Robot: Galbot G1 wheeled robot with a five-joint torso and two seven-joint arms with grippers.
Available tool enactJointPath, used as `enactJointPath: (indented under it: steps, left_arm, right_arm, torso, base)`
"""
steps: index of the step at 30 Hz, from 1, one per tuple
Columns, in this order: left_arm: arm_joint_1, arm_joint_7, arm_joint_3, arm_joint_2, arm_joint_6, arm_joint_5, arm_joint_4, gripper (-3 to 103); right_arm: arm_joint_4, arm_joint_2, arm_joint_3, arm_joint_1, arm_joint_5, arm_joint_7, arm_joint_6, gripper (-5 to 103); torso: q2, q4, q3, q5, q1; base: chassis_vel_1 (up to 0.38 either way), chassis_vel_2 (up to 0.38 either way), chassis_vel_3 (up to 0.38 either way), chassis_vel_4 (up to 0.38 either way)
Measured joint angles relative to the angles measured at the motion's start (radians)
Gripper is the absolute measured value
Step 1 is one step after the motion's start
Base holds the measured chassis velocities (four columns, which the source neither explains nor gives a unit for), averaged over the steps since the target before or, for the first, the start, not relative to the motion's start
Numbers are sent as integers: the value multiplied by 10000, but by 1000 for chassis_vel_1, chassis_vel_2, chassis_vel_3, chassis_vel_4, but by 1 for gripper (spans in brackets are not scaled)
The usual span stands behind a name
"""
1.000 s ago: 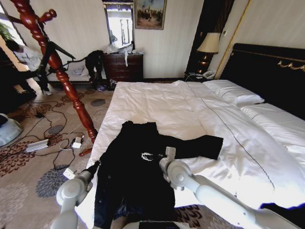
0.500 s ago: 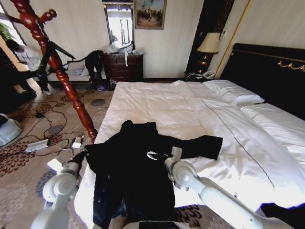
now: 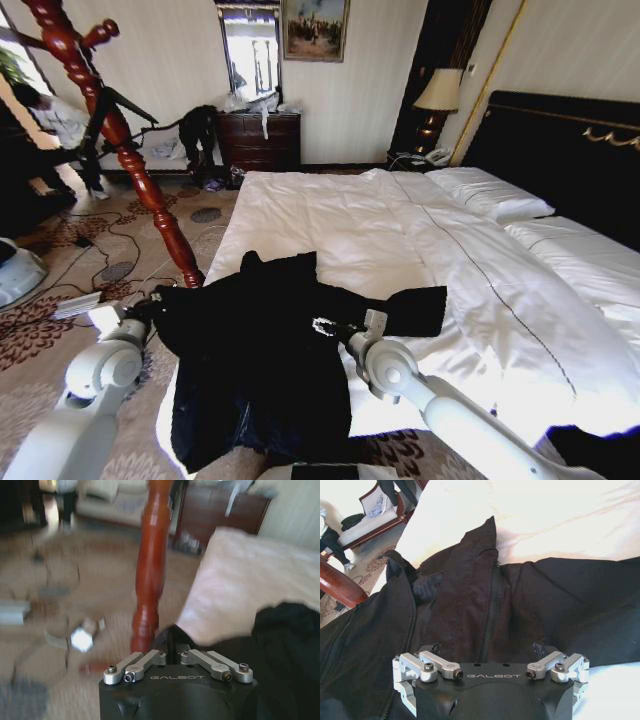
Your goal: Pick up the clothes from the bed and hang them on the clothes hanger.
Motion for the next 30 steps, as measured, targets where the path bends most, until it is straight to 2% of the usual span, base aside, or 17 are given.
enactJointPath:
  steps: [1, 3, 4, 5, 6, 7, 9, 10, 13, 14, 16, 17, 19, 22, 24, 25, 30]
  left_arm:
    - [123, -467, -4, -309, 215, -680, 86, 17]
    - [354, -838, -69, -706, 413, -1408, 150, 28]
    - [466, -981, -101, -863, 500, -1785, 147, 28]
    - [584, -1124, -148, -1021, 592, -2175, 115, 34]
    - [584, -1124, -148, -1021, 592, -2175, 115, 34]
    - [805, -1307, -267, -1354, 711, -2756, -10, 39]
    - [1145, -1371, -521, -1857, 714, -2987, -345, 49]
    - [1145, -1371, -521, -1857, 714, -2987, -345, 49]
    - [1558, -1287, -939, -2315, 589, -2894, -1023, 66]
    - [1558, -1287, -939, -2315, 589, -2894, -1023, 66]
    - [1910, -1210, -1284, -2428, 565, -2847, -1657, 77]
    - [2050, -1234, -1414, -2436, 568, -2812, -1876, 77]
    - [2497, -1429, -1656, -2391, 702, -2416, -2247, 88]
    - [2827, -1559, -1690, -2327, 709, -1837, -2217, 97]
    - [2971, -1800, -1638, -2393, 489, -1057, -1681, 99]
    - [2970, -1932, -1610, -2459, 456, -1012, -1516, 100]
    - [2943, -2315, -1554, -2825, 468, -1505, -1262, 100]
  right_arm:
    - [39, -25, 81, -144, -79, -19, -6, 100]
    - [71, -60, 189, -334, -186, -51, -12, 100]
    - [86, -72, 233, -408, -228, -64, -15, 100]
    - [103, -89, 272, -484, -266, -76, -16, 100]
    - [103, -89, 272, -484, -266, -76, -16, 100]
    - [125, -123, 339, -632, -337, -94, -20, 100]
    - [146, -144, 431, -793, -422, -116, -24, 100]
    - [146, -144, 431, -793, -422, -116, -24, 100]
    - [177, -166, 534, -950, -496, -138, -26, 100]
    - [177, -166, 534, -950, -496, -138, -26, 100]
    - [198, -188, 612, -1056, -570, -170, -26, 100]
    - [204, -196, 644, -1098, -586, -178, -26, 100]
    - [231, -233, 726, -1196, -630, -197, -26, 100]
    - [239, -270, 765, -1244, -675, -211, -26, 100]
    - [290, -309, 802, -1269, -696, -218, -21, 100]
    - [315, -318, 811, -1271, -696, -218, -19, 100]
    - [372, -381, 828, -1270, -696, -219, -10, 100]
  torso:
    - [0, 1, 0, 0, 0]
    - [0, 1, 0, -1, 0]
    - [0, 1, 0, 0, 0]
    - [0, 1, 0, 0, 0]
    - [0, 1, 0, 0, 0]
    - [0, 1, -1, 0, -1]
    - [0, 0, -1, 1, -1]
    - [0, 0, -1, 1, -1]
    - [0, 0, -1, 1, -1]
    - [0, 0, -1, 1, -1]
    - [1, 0, -1, 1, -1]
    - [0, 0, -1, 1, -1]
    - [1, 0, -1, 4, -1]
    - [1, 1, -2, 3, -2]
    - [1, 1, -1, -1, -2]
    - [1, 0, -1, -2, -1]
    - [1, 0, -1, -1, -2]
  base:
    - [0, 0, 0, 0]
    - [0, 0, 0, 0]
    - [0, 0, 0, 0]
    - [0, 0, 0, 0]
    - [0, 0, 0, 0]
    - [0, 0, 0, 0]
    - [0, 0, 0, 0]
    - [0, 0, 0, 0]
    - [0, 0, 0, 0]
    - [0, 0, 0, 0]
    - [0, 0, 0, 0]
    - [0, 0, 0, 0]
    - [0, 0, 0, 0]
    - [0, 0, 0, 0]
    - [0, 0, 0, 0]
    - [0, 0, 0, 0]
    - [0, 0, 0, 0]
